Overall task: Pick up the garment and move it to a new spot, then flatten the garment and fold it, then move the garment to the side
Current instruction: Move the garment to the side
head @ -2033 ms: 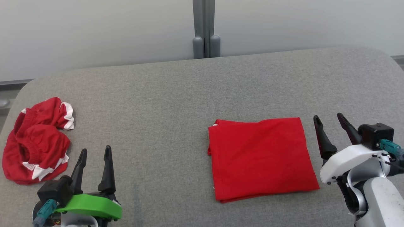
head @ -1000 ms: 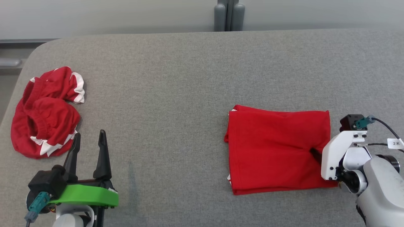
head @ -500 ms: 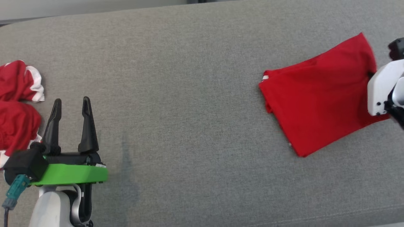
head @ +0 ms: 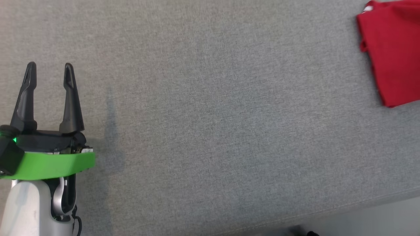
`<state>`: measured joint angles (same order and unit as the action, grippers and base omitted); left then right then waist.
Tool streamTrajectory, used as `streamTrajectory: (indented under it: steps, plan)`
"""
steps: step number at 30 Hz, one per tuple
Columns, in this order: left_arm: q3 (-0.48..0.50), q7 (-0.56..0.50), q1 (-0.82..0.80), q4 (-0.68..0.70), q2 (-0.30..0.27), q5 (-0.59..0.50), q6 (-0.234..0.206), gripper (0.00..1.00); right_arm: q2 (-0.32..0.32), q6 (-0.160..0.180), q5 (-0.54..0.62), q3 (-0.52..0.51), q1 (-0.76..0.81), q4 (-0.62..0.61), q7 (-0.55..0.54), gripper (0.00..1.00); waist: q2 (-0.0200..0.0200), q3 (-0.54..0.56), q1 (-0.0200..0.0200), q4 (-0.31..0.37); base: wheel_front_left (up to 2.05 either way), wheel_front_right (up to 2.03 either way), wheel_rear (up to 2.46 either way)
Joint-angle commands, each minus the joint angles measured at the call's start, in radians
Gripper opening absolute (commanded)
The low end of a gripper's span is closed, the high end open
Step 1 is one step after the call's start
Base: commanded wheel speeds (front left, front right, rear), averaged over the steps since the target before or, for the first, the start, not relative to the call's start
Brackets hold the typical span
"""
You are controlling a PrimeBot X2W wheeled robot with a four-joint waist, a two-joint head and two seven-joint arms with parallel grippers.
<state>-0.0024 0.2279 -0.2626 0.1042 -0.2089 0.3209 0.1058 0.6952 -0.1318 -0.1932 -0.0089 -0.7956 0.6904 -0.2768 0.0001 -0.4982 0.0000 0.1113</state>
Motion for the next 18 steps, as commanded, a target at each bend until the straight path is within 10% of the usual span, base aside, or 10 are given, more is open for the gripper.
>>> streamTrajectory:
  steps: [1,9,11,12,18]
  plan:
    - [0.0,-0.001,-0.027,0.006,-0.013,0.0,-0.001,1.0,0.014,0.002,0.027,-0.022,-0.013,0.006,0.026,0.0,-0.0001,-0.082,0.0,0.004,0.0,0.0,0.0]
    - [-0.03,0.002,-0.075,0.003,-0.014,0.0,0.006,1.0,0.033,0.002,0.152,-0.126,0.012,-0.004,0.149,0.0,-0.0001,-0.125,0.0,-0.04,0.0,0.0,0.0]
    - [-0.037,0.005,-0.084,-0.001,-0.011,0.0,0.006,1.0,0.029,0.002,0.193,-0.142,0.009,-0.02,0.177,0.48,-0.0001,-0.125,0.0,-0.047,0.0,0.0,0.0]
    - [-0.04,0.006,-0.085,-0.006,-0.009,-0.001,0.006,1.0,0.022,0.002,0.211,-0.153,0.011,-0.025,0.187,1.0,-0.0001,-0.122,0.0,-0.05,0.0,0.0,0.0]
    - [-0.045,0.02,-0.056,-0.051,0.007,0.011,0.005,1.0,-0.014,0.002,0.286,-0.184,0.055,-0.047,0.211,1.0,-0.0001,-0.053,0.0,-0.062,0.0,0.0,0.0]
